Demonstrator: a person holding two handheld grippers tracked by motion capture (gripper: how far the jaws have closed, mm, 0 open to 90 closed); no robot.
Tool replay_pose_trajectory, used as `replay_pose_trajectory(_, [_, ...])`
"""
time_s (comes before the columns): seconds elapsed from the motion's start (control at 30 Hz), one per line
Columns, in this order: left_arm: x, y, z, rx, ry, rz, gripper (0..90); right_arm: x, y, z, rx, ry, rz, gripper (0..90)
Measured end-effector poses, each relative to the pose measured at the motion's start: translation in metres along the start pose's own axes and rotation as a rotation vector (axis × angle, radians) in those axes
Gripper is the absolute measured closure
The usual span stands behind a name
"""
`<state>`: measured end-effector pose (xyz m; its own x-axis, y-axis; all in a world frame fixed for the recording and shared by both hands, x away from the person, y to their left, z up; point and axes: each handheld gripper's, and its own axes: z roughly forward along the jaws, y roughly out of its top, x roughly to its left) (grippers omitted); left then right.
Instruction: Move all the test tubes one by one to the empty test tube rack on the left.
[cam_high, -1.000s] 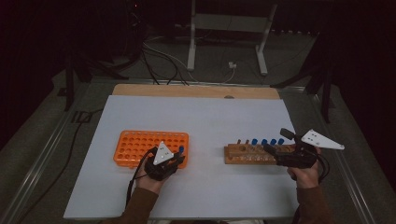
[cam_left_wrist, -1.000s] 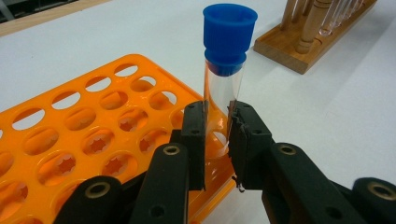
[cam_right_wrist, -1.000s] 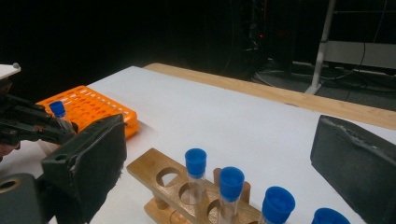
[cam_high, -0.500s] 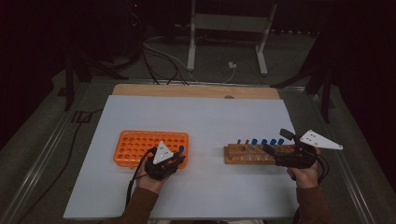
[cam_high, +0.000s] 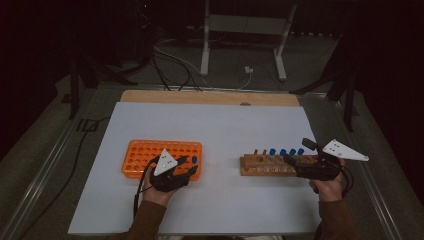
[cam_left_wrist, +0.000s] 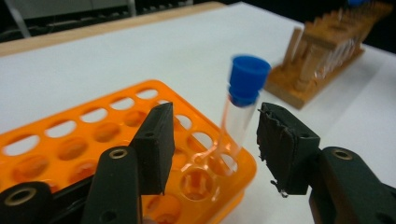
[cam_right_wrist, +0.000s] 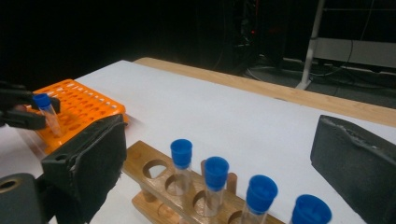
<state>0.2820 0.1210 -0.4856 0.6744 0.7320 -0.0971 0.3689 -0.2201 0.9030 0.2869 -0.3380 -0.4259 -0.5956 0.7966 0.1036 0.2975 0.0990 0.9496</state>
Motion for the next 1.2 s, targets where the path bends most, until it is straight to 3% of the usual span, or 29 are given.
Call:
replay_pose_trajectory(0.2, [0.008,0.002,-0.007,-0.029,0.039,-0.059,28.1,-0.005,-0.004,-0.001,0.019,-0.038,-0.008,3.6])
replay_pose_trajectory(0.47, [0.011,0.004,-0.012,-0.044,0.098,-0.072,3.7,-0.014,-0.013,-0.002,0.042,-0.080,-0.012,3.6])
replay_pose_trajectory(0.77, [0.012,0.006,-0.016,-0.060,0.114,-0.063,1.7,-0.022,-0.025,-0.002,0.095,-0.124,-0.015,13.6])
replay_pose_trajectory(1.03, [0.011,0.006,-0.017,-0.061,0.118,-0.055,1.5,-0.032,-0.032,-0.002,0.127,-0.113,0.035,20.8])
replay_pose_trajectory(1.2, [0.011,0.006,-0.017,-0.061,0.119,-0.053,1.5,-0.036,-0.036,-0.003,0.138,-0.104,0.030,29.6])
